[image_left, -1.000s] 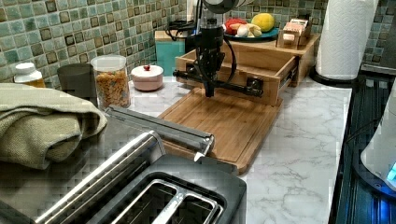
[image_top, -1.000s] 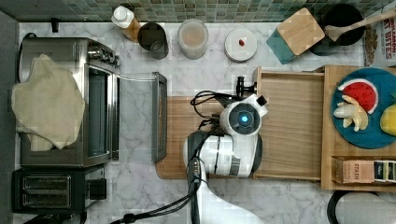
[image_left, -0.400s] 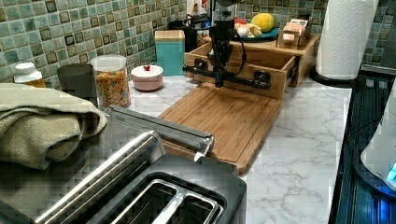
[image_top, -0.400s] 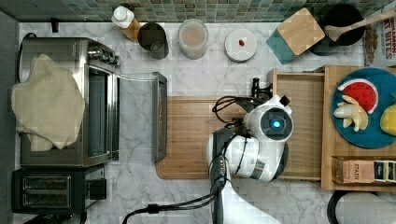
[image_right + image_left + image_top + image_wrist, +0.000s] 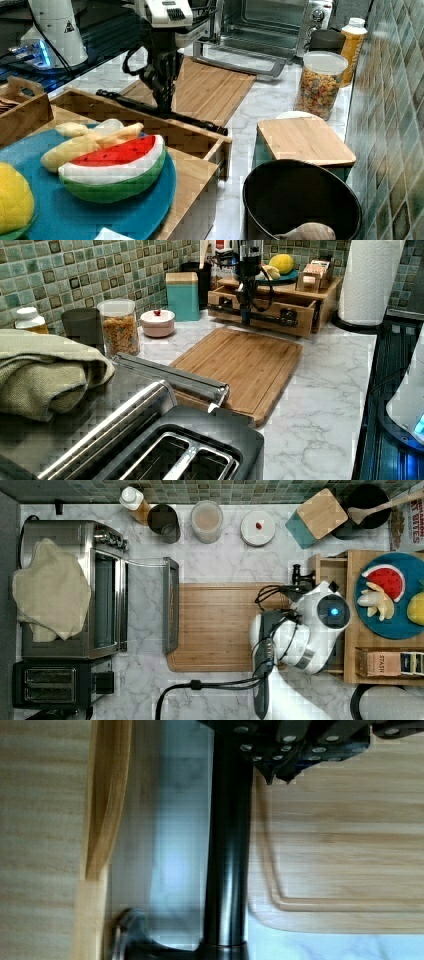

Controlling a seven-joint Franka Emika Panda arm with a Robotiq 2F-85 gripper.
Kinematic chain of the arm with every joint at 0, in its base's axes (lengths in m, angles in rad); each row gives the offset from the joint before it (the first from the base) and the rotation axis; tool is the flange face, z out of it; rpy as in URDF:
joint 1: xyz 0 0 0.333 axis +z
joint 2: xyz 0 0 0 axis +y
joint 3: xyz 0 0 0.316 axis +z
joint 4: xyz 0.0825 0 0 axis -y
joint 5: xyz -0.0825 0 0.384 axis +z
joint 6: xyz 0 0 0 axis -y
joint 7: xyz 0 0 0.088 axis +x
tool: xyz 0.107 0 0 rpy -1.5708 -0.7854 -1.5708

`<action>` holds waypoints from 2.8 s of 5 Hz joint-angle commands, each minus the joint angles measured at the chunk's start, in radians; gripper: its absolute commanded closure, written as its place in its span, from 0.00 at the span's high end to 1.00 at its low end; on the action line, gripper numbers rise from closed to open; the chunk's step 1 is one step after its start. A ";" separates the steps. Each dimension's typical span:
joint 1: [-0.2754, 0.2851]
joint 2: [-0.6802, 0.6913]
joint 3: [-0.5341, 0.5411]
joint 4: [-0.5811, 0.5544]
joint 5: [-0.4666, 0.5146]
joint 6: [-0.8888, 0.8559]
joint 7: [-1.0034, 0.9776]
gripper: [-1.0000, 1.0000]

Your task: Close the drawer.

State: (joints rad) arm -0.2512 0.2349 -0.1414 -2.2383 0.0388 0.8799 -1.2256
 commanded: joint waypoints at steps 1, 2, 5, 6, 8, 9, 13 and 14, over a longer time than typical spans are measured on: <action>-0.169 0.034 -0.202 0.225 -0.101 -0.031 -0.044 0.00; -0.151 0.036 -0.221 0.225 -0.093 -0.031 -0.049 0.00; -0.144 0.037 -0.228 0.224 -0.090 -0.031 -0.051 0.00; -0.145 0.037 -0.227 0.224 -0.090 -0.031 -0.051 0.00; -0.144 0.037 -0.228 0.224 -0.090 -0.030 -0.051 0.00; -0.144 0.037 -0.228 0.225 -0.089 -0.030 -0.051 0.00; -0.143 0.037 -0.229 0.225 -0.089 -0.030 -0.051 0.00; -0.133 0.038 -0.240 0.225 -0.085 -0.030 -0.054 0.00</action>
State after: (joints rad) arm -0.2627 0.3123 -0.2449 -2.1289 -0.0105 0.8496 -1.2822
